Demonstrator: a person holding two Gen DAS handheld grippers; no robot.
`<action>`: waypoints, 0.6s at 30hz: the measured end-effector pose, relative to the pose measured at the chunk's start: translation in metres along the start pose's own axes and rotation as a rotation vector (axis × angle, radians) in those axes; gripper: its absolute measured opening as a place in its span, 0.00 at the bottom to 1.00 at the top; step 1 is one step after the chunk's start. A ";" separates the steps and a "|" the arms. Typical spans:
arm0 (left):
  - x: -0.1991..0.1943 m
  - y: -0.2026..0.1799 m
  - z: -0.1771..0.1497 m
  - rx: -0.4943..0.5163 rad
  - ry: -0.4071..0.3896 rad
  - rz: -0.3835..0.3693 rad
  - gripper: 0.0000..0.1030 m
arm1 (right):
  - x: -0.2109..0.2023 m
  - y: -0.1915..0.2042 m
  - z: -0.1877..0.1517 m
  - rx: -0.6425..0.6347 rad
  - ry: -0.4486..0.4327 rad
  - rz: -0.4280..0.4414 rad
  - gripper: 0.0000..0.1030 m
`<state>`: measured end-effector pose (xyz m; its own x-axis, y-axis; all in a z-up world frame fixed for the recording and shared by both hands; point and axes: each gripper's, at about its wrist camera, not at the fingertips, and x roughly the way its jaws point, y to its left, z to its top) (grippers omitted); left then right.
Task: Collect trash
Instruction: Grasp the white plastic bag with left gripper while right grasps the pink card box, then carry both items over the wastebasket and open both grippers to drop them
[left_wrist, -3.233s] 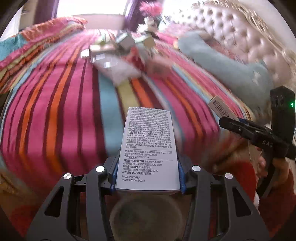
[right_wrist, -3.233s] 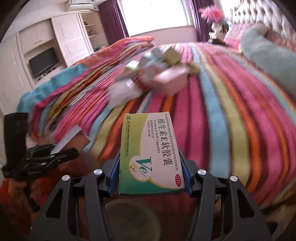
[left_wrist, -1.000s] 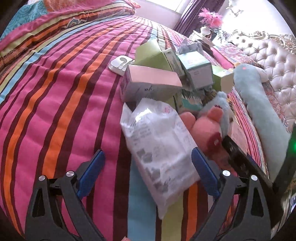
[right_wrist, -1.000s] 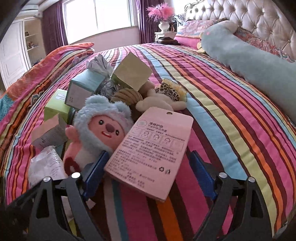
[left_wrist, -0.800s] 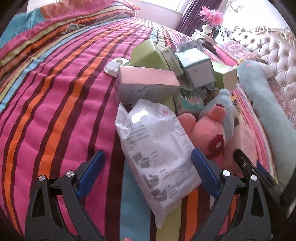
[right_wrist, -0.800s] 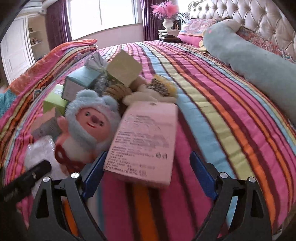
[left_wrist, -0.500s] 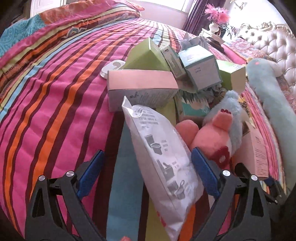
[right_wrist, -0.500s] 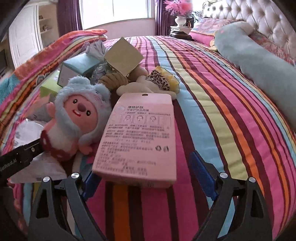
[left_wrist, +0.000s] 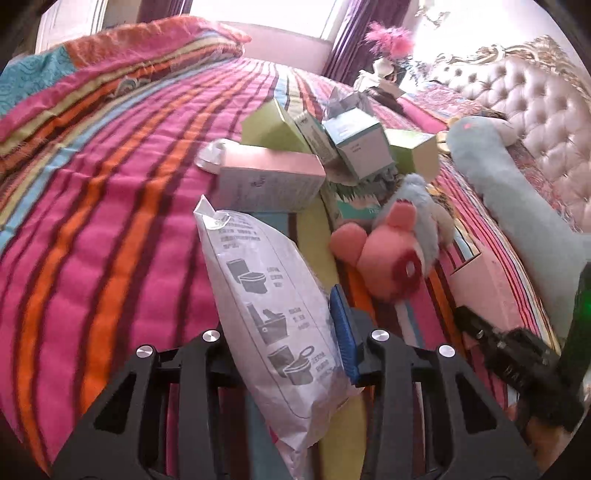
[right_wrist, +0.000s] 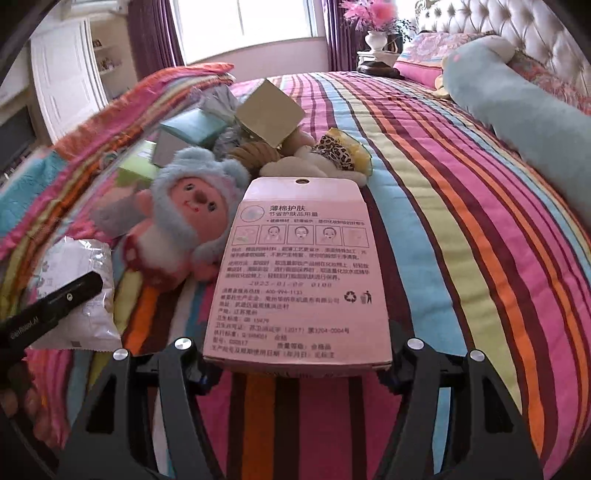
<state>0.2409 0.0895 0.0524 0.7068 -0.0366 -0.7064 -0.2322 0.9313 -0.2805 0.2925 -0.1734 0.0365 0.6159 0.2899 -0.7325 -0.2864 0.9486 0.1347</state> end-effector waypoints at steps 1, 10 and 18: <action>-0.011 0.004 -0.007 0.011 -0.010 -0.010 0.37 | -0.010 -0.002 -0.007 0.006 -0.005 0.020 0.59; -0.133 0.014 -0.103 0.204 0.001 -0.151 0.37 | -0.113 0.013 -0.085 -0.047 -0.048 0.189 0.60; -0.157 0.010 -0.225 0.215 0.290 -0.238 0.37 | -0.146 0.032 -0.205 -0.043 0.223 0.262 0.60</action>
<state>-0.0227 0.0234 0.0144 0.5000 -0.3306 -0.8004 0.0808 0.9380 -0.3370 0.0426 -0.2119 0.0108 0.3432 0.4838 -0.8051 -0.4471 0.8379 0.3130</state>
